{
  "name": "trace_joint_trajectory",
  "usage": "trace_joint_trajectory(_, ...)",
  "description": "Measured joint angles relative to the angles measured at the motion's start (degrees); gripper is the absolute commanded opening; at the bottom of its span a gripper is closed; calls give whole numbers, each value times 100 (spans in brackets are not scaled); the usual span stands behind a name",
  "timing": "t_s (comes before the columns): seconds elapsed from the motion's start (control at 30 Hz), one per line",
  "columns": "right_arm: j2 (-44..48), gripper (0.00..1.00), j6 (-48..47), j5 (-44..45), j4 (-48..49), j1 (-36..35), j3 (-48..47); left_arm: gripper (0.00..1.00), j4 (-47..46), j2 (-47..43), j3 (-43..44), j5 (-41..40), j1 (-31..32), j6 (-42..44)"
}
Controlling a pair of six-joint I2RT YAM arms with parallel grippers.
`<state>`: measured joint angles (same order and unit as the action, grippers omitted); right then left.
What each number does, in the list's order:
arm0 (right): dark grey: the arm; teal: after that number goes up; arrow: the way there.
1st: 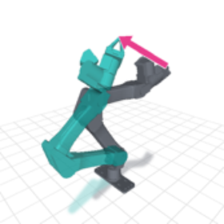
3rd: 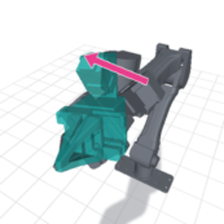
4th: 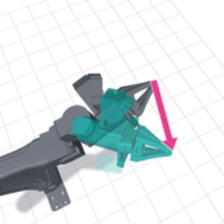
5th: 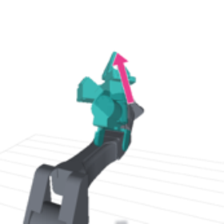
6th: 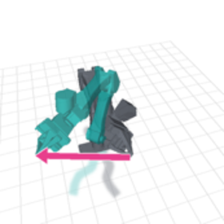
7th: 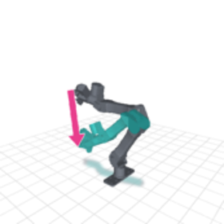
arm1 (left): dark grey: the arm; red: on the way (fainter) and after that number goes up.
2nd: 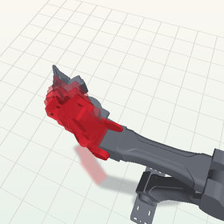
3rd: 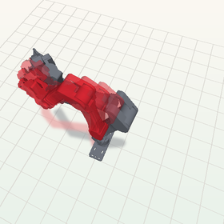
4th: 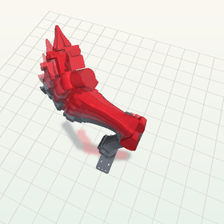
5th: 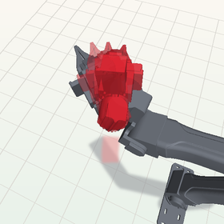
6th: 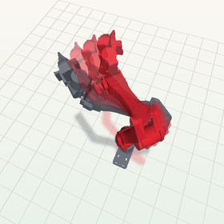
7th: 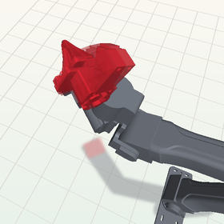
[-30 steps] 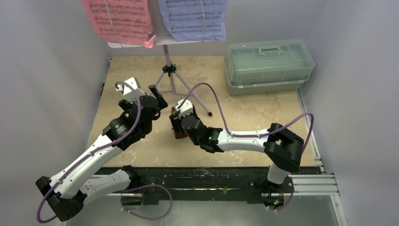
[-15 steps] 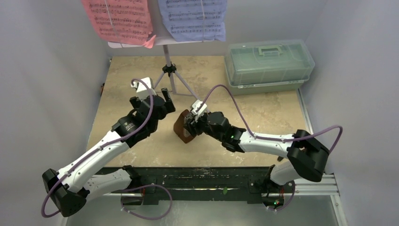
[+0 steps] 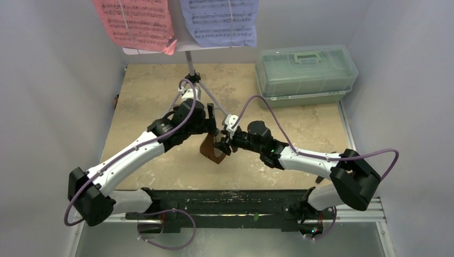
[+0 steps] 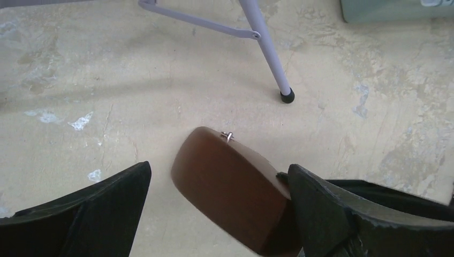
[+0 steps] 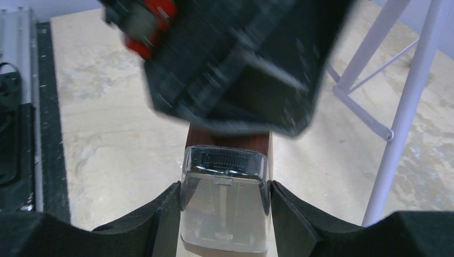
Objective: Set up the instrument practice props
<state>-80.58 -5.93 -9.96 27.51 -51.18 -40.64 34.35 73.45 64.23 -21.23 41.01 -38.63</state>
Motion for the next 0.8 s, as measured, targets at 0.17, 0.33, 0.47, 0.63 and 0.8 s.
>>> trace_joint_trajectory(0.17, 238, 0, 76, -940, -22, 553, 227, 99, -363, -990, -595, 17, -52, 529)
trace_joint_trajectory(0.33, 321, 0, 136, -1786, 262, 951, 466, 95, -1705, -2138, -1757, 1215, -109, 1834)
trace_joint_trajectory(0.47, 251, 0, 118, -2315, 350, 1010, 492, 98, -2568, -3158, -2780, 2636, -103, 3106)
trace_joint_trajectory(0.63, 175, 0, 9, -2964, 455, 1078, 520, 100, -2752, -3351, -2973, 4183, -98, 4725)
trace_joint_trajectory(0.8, 114, 0, -184, -3364, 490, 1080, 518, 100, -2629, -3268, -3228, 4697, -72, 5694)
